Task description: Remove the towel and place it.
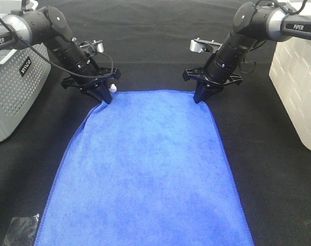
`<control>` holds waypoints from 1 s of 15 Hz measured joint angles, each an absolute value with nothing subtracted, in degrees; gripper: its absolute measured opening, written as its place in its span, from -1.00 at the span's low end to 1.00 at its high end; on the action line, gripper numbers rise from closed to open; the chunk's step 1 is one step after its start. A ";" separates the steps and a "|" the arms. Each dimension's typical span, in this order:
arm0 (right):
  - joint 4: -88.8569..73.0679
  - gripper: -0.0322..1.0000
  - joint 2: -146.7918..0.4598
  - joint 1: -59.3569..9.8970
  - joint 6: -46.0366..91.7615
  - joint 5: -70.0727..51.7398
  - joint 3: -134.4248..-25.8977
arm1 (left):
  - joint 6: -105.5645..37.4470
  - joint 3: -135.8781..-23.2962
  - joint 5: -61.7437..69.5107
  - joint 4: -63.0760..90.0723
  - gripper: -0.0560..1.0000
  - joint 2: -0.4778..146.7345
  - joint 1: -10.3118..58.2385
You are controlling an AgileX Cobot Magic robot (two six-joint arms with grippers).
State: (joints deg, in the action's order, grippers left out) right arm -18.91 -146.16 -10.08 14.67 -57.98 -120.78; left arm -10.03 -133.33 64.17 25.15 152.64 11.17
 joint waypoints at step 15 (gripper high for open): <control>-11.80 -0.88 -142.67 -10.20 17.07 -48.82 -125.48 | -10.66 -139.23 56.09 20.23 -0.85 151.03 11.52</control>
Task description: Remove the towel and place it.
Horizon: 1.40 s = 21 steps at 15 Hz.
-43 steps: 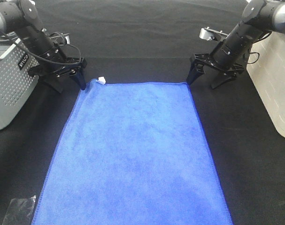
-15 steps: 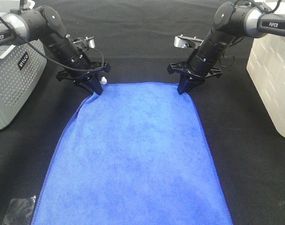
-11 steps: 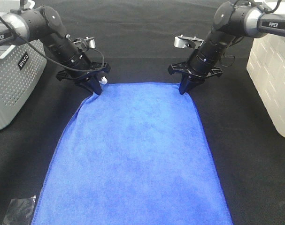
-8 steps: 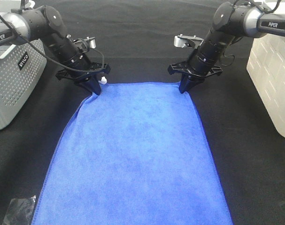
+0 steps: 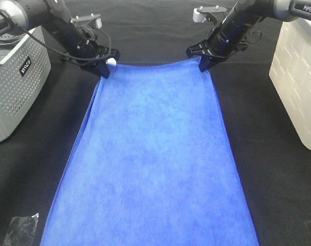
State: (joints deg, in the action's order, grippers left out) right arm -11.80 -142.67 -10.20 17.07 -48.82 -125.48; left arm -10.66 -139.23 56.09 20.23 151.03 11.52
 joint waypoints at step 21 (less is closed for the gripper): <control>-8.94 -0.88 -145.07 -10.20 17.19 -22.57 -125.54 | -18.22 -139.97 29.79 17.02 -0.85 151.78 11.69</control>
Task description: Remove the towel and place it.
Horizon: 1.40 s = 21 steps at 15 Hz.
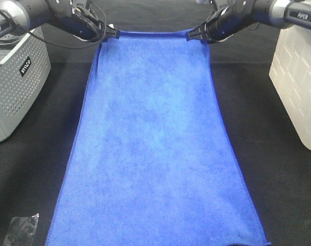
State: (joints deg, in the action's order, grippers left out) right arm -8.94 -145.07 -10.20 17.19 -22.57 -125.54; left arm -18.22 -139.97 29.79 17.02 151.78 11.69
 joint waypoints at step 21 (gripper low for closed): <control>-10.08 0.17 -150.75 -10.14 17.19 -18.22 -125.54 | -18.05 -139.97 22.29 16.21 0.02 158.48 11.69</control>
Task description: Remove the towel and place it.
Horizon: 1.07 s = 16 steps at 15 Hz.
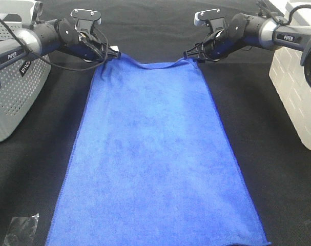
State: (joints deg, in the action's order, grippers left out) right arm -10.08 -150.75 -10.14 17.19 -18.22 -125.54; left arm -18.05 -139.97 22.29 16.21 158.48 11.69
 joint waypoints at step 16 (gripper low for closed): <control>-10.03 0.26 -147.42 -10.14 17.19 -30.37 -125.54 | -15.81 -139.97 26.36 13.12 0.17 159.05 10.37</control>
